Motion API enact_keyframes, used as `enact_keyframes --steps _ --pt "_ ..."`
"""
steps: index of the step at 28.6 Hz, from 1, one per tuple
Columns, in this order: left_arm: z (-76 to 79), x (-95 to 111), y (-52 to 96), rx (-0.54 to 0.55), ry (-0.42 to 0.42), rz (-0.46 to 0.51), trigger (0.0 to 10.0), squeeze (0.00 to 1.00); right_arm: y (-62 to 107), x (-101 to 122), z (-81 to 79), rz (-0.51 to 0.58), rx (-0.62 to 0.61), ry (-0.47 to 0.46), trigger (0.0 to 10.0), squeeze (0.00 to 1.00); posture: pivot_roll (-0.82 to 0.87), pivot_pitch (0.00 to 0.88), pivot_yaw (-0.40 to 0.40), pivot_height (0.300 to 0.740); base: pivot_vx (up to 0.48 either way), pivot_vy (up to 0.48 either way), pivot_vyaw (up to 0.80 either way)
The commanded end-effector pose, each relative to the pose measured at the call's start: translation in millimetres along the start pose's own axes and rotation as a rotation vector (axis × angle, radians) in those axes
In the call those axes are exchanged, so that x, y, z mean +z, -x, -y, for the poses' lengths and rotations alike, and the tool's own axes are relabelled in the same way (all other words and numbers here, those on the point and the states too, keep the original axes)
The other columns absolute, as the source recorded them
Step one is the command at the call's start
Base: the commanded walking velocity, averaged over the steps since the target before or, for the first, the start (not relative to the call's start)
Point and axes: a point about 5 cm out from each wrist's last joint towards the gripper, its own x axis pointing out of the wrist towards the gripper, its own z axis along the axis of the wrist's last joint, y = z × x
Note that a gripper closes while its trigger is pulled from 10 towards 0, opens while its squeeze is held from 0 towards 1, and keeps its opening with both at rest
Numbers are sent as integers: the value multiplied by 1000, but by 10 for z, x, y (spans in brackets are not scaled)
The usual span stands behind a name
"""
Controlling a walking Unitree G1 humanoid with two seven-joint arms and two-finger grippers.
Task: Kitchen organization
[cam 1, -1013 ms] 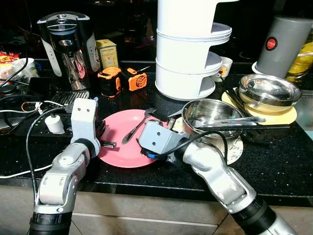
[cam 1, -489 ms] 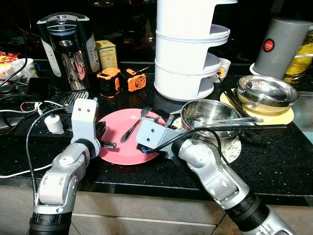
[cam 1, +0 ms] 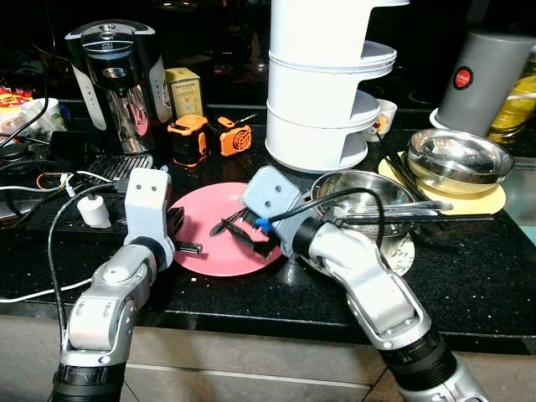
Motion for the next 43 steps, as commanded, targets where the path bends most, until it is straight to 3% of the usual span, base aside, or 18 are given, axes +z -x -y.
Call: enact_keyframes --steps 1,10,12,16,27,28,29,30,31,32,33,43 --pt "18 30 -3 -7 0 1 10000 0 -11 70 20 12 -12 9 10000 0 5 0 -25 740 0 0 0" --pt "22 37 -4 -7 0 6 10000 0 -96 77 -131 -101 19 73 10000 0 6 0 -30 740 0 0 0" --pt "35 41 -10 -11 2 8 10000 0 -107 -14 -204 -208 62 91 10000 0 3 0 -31 740 0 0 0" --pt "43 47 -11 -11 4 12 10000 0 -101 -98 -201 -318 66 123 10000 0 6 0 -34 740 0 0 0" --pt "52 52 -10 -13 9 15 10000 0 -104 -195 -119 -415 14 193 9843 0 1 0 -33 740 0 0 0" --pt "53 53 -10 -13 9 15 10000 0 -103 -206 -108 -427 6 201 8392 0 1 0 -33 740 0 0 0" --pt "55 55 -9 -13 10 15 10000 0 -100 -220 -99 -439 0 214 4980 0 2 0 -33 740 0 0 0" --pt "56 57 -8 -12 10 16 10000 0 -93 -231 -94 -455 -2 229 4235 0 2 0 -33 740 0 0 0" --pt "56 57 -8 -12 10 16 10000 0 -93 -231 -94 -455 -2 229 4235 0 2 0 -33 740 0 0 0" --pt "56 58 -7 -12 11 16 10000 0 -88 -240 -91 -468 -4 239 1451 0 2 0 -33 740 0 0 0" --pt "54 58 -5 -12 11 16 10000 0 -85 -248 -85 -480 -8 249 196 0 2 0 -33 740 0 0 0" --pt "55 62 1 -13 15 17 10000 0 -90 -258 -22 -512 -52 297 0 0 4 0 -34 740 0 0 0"
